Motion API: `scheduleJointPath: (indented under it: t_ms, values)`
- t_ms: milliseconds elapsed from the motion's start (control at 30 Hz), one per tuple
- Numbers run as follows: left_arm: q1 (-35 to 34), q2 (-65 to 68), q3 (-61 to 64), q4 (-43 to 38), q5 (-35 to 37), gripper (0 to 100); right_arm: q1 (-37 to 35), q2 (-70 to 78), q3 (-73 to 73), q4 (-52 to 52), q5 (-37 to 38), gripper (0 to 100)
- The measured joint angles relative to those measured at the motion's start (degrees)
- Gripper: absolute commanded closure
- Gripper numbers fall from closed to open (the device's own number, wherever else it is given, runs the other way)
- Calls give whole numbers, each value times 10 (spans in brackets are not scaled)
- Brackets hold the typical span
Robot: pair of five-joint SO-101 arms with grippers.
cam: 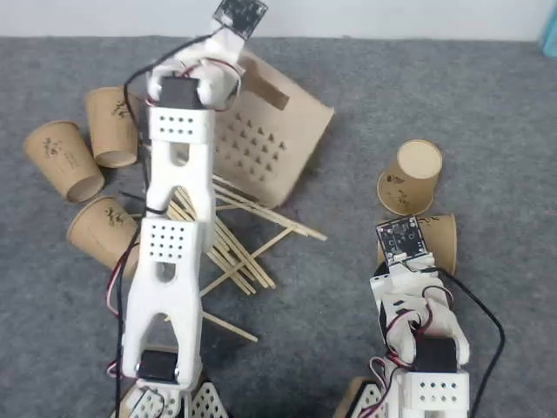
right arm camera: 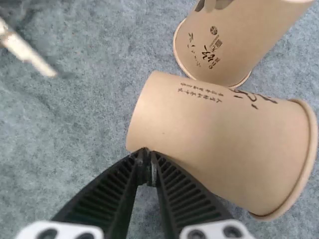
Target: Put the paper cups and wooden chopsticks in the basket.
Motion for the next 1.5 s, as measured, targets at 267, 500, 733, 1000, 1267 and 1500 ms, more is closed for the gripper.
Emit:
scheduleJointPath:
  t_ms: [267,500,733,1000,1267,1500]
  values:
    - [-25,-159,1,13,-99,988,0,0,0,0,0,989]
    - [-40,-238,0,14,-139,988,0,0,0,0,0,989]
    - [-43,-235,0,47,-215,988,0,0,0,0,0,989]
    - [-22,-171,1,61,-158,988,0,0,0,0,1,989]
    - [26,-126,1,112,-147,988,0,0,0,0,1,989]
    - [84,-96,1,149,-146,987,0,0,0,0,1,989]
